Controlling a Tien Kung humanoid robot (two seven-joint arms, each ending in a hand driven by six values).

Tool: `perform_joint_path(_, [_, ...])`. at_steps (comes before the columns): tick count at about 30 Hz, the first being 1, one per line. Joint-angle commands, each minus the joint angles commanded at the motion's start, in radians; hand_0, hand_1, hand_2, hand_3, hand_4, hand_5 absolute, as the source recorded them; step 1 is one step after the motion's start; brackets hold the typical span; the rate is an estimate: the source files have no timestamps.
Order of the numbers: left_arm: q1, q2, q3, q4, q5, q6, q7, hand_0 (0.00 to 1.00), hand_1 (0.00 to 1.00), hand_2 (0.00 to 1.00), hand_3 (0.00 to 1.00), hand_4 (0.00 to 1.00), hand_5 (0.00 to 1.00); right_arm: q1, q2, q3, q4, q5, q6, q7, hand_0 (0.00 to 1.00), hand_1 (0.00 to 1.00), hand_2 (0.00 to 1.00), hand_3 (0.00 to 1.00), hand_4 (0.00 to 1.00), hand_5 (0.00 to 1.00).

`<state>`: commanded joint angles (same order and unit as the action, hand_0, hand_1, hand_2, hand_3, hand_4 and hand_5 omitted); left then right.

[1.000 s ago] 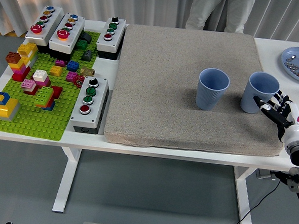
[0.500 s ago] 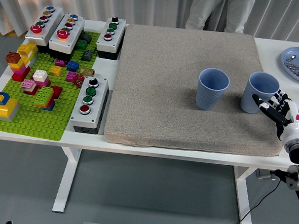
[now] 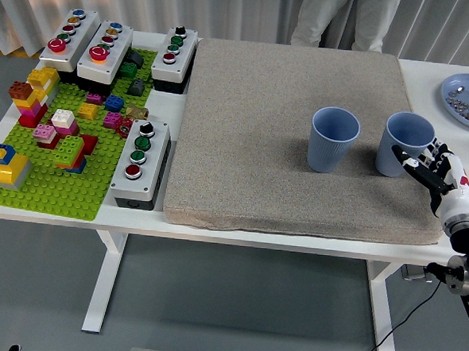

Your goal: Pick cup pour cup place

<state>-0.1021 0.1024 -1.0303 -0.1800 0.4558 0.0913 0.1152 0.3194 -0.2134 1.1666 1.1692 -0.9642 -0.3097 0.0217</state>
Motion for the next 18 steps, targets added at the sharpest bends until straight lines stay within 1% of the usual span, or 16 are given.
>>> perform_joint_path(1, [0.0, 0.0, 0.0, 0.0, 0.0, 0.0, 0.0, 0.697, 0.68, 0.738, 0.675, 0.471, 0.987, 0.001, 0.001, 0.001, -0.003, 0.002, -0.003, 0.0, 0.9, 0.828, 0.944, 0.893, 0.887, 0.489])
perform_joint_path(7, [0.0, -0.001, 0.001, 0.0, -0.002, 0.0, -0.001, 0.697, 0.68, 0.738, 0.675, 0.471, 0.987, 0.002, 0.003, -0.002, -0.013, 0.008, -0.015, 0.006, 0.9, 0.828, 0.944, 0.893, 0.887, 0.489])
perform_joint_path(8, [0.0, 0.0, 0.002, 0.0, -0.002, 0.0, -0.001, 0.697, 0.68, 0.738, 0.675, 0.471, 0.987, 0.002, 0.003, -0.003, -0.015, 0.001, -0.014, 0.005, 0.881, 0.772, 0.815, 0.784, 0.784, 0.284])
perform_joint_path(13, [-0.001, 0.0, 0.001, 0.0, -0.001, 0.0, -0.001, 0.697, 0.68, 0.738, 0.675, 0.471, 0.987, 0.003, 0.002, -0.004, -0.014, -0.005, -0.009, 0.003, 0.881, 0.772, 0.815, 0.784, 0.784, 0.284])
perform_joint_path(14, [-0.001, 0.0, 0.001, 0.0, -0.001, 0.0, -0.001, 0.697, 0.68, 0.738, 0.675, 0.471, 0.986, 0.003, 0.002, -0.004, -0.014, -0.006, -0.008, 0.002, 0.876, 0.757, 0.74, 0.77, 0.767, 0.246])
perform_joint_path(18, [0.0, 0.0, 0.001, 0.0, -0.001, 0.0, -0.001, 0.697, 0.68, 0.738, 0.675, 0.471, 0.986, 0.003, 0.003, -0.006, -0.014, -0.007, -0.004, -0.001, 0.876, 0.757, 0.74, 0.77, 0.767, 0.246])
